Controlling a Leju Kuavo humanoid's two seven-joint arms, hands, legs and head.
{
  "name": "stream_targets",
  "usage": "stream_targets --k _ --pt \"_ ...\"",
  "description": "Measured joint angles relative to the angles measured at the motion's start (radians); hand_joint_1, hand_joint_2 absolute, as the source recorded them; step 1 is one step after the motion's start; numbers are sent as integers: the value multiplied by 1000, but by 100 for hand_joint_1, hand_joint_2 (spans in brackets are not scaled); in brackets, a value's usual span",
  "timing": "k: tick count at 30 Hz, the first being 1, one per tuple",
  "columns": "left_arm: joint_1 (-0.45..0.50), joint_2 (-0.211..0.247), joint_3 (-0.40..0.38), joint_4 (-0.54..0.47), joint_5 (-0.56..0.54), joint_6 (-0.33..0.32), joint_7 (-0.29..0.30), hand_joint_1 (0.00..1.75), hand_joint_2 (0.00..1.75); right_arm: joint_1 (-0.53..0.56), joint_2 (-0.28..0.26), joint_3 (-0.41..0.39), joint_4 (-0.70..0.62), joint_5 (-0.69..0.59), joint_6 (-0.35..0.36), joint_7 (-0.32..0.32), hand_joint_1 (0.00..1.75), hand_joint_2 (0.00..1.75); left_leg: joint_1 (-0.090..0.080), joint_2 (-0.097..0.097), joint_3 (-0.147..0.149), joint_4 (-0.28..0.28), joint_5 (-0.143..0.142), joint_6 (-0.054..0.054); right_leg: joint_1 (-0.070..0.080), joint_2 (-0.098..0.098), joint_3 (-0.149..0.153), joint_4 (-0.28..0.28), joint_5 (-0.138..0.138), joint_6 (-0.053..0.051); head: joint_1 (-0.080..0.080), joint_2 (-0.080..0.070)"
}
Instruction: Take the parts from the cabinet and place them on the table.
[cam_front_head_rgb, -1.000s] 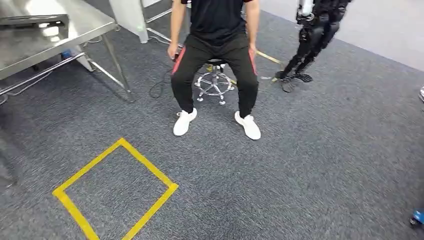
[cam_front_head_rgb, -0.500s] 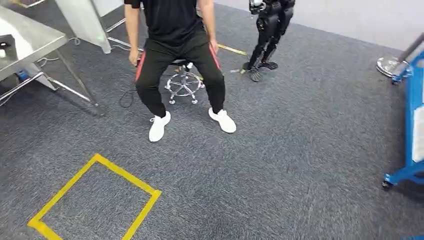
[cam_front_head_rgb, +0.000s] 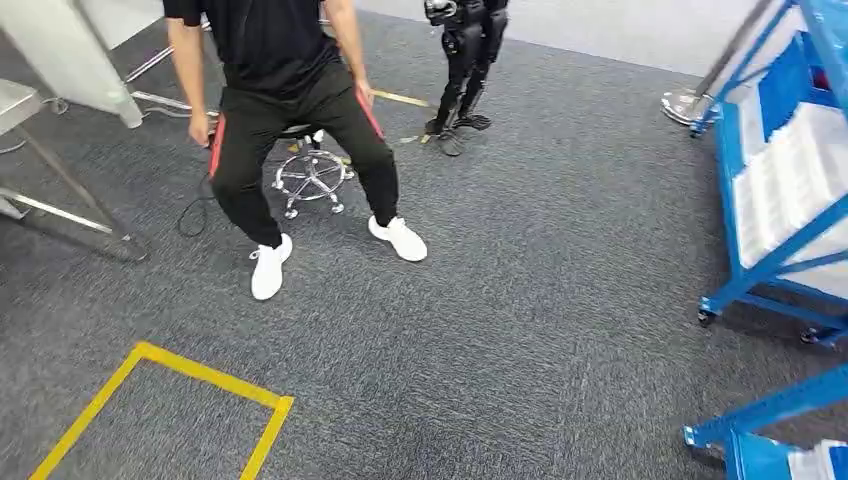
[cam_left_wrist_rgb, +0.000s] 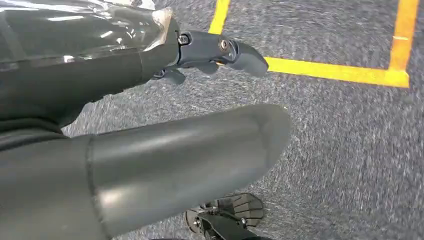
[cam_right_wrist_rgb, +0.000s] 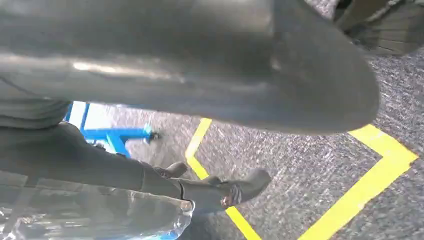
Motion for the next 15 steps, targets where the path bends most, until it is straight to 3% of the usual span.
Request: stream_targets --k 1,2,3,4,5,6,7,8,10,11,12,13,14,15 --pt "0 0 0 0 0 0 1 0 0 0 0 0 0 0 0 0 0 0 -1 16 -1 0 0 0 -2 -2 -30 64 -19 5 0 0" --pt "0 0 0 0 0 0 2 0 0 2 0 0 0 0 0 0 0 0 -1 30 -1 0 -1 -1 -4 -4 -33 76 -16 14 0 0" --pt "-1 0 0 0 -2 0 2 0 0 6 0 0 0 1 0 0 0 0 -1 42 -1 0 -1 -2 -8 -7 -7 33 3 26 1 0" --pt "-2 -1 0 0 -2 0 2 0 0 7 -2 0 0 2 1 0 0 0 0 53 1 1 -3 -4 -12 -15 40 -49 34 38 1 0" --pt "-3 -3 0 0 -2 0 3 0 0 7 -2 0 0 5 1 0 0 0 1 64 4 1 -5 -9 -18 -39 101 -157 67 50 1 0" --pt "-3 -3 0 0 -2 0 3 0 0 4 -2 0 0 6 1 0 0 0 0 74 8 3 -8 -14 -20 -83 151 -245 87 51 1 0" --pt "-3 -1 0 0 -2 0 5 0 0 0 0 0 0 6 2 0 0 0 -8 82 12 3 -14 -24 -8 -102 149 -244 98 42 2 0" --pt "-4 -1 0 -1 -3 0 6 0 0 -1 -1 0 0 6 2 0 0 0 -9 93 16 3 -17 -31 -8 -89 150 -244 103 25 -3 0" --pt "-8 -3 0 -1 -3 0 8 0 0 2 -2 0 0 7 3 0 0 0 -5 112 24 -2 -16 -39 -2 -70 134 -242 103 12 -6 0" --pt "-10 -3 0 -1 -3 -1 8 0 0 2 -3 0 0 7 3 0 0 0 -3 123 27 -2 -20 -47 -7 -57 142 -246 107 1 -4 0" --pt "-12 -3 0 -2 -4 -1 8 0 0 3 -2 0 0 8 3 0 0 0 6 94 22 14 -36 -54 -24 -46 146 -249 111 -8 -6 0" --pt "-12 -2 0 -2 -5 -2 8 0 0 3 -2 0 0 8 3 -2 0 0 8 38 0 68 -79 -55 -20 -37 144 -249 114 -18 -9 0" --pt "-11 -2 0 -2 -4 -2 8 0 0 3 -3 0 0 8 3 -2 0 0 8 9 -38 151 -128 -55 -18 -28 141 -249 115 -25 -11 0" --pt "-8 -2 0 -1 -5 -3 8 0 0 1 -3 0 0 9 3 -2 0 0 8 -4 -78 237 -166 -55 -14 -15 139 -248 116 -26 -12 0"
